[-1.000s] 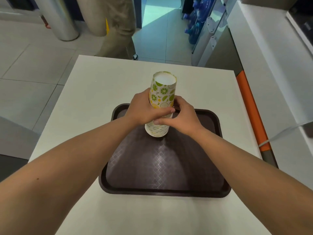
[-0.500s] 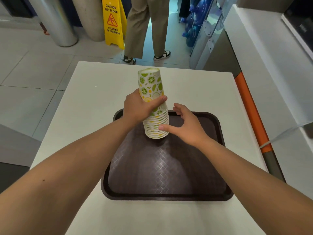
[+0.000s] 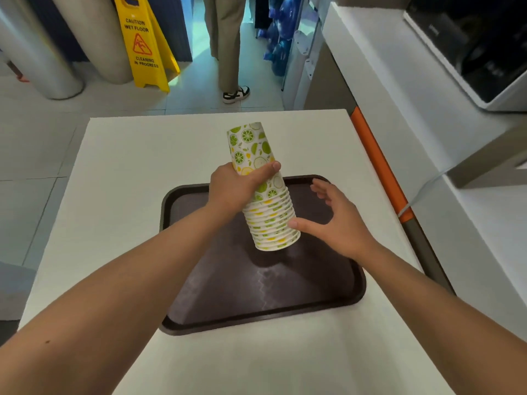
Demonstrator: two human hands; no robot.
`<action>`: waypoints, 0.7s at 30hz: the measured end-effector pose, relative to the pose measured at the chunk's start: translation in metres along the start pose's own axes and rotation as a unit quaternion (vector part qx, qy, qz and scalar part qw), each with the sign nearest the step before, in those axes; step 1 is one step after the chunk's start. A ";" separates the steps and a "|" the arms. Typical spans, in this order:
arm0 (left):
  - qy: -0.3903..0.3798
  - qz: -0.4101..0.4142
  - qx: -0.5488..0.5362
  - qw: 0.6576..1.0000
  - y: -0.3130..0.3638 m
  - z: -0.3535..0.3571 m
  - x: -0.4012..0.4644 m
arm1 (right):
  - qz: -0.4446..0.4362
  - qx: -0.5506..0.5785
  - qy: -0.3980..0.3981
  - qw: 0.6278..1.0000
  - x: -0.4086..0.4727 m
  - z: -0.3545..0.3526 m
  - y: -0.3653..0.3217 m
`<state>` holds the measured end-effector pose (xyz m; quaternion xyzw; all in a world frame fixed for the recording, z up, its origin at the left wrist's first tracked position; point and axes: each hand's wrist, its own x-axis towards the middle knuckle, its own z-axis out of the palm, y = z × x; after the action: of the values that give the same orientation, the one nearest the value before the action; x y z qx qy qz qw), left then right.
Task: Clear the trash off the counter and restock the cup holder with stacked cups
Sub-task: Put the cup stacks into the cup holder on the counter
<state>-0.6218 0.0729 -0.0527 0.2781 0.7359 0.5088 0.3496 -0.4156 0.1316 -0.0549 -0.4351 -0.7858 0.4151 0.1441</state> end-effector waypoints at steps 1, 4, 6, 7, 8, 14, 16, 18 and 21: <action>-0.013 0.001 -0.010 1.000 0.006 0.008 -0.004 | 0.007 -0.004 0.016 1.000 -0.009 -0.010 0.004; -0.054 0.003 -0.045 0.997 0.026 0.038 -0.021 | 0.028 -0.009 0.068 0.997 -0.041 -0.045 0.016; -0.082 0.002 -0.082 0.993 0.042 0.060 -0.034 | 0.043 -0.012 0.104 0.994 -0.067 -0.069 0.024; -0.095 0.006 -0.089 0.991 0.049 0.073 -0.040 | 0.049 -0.015 0.123 0.991 -0.080 -0.081 0.028; -0.108 0.010 -0.090 0.990 0.057 0.086 -0.046 | 0.054 -0.015 0.143 0.988 -0.093 -0.093 0.033; -0.166 -0.009 -0.124 0.978 0.101 0.174 -0.094 | 0.093 -0.012 0.234 0.968 -0.176 -0.164 0.066; -0.175 -0.020 -0.134 0.975 0.113 0.202 -0.113 | 0.102 -0.017 0.265 0.959 -0.202 -0.189 0.077; -0.187 -0.026 -0.150 0.970 0.122 0.231 -0.133 | 0.112 -0.029 0.299 0.947 -0.228 -0.217 0.088; -0.202 -0.033 -0.180 0.962 0.137 0.270 -0.160 | 0.127 -0.047 0.350 0.927 -0.263 -0.257 0.105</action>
<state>-0.3029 0.1449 0.0497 0.2830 0.5554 0.5542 0.5516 -0.0530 0.0851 0.0566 -0.6548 -0.6425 0.2141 0.3355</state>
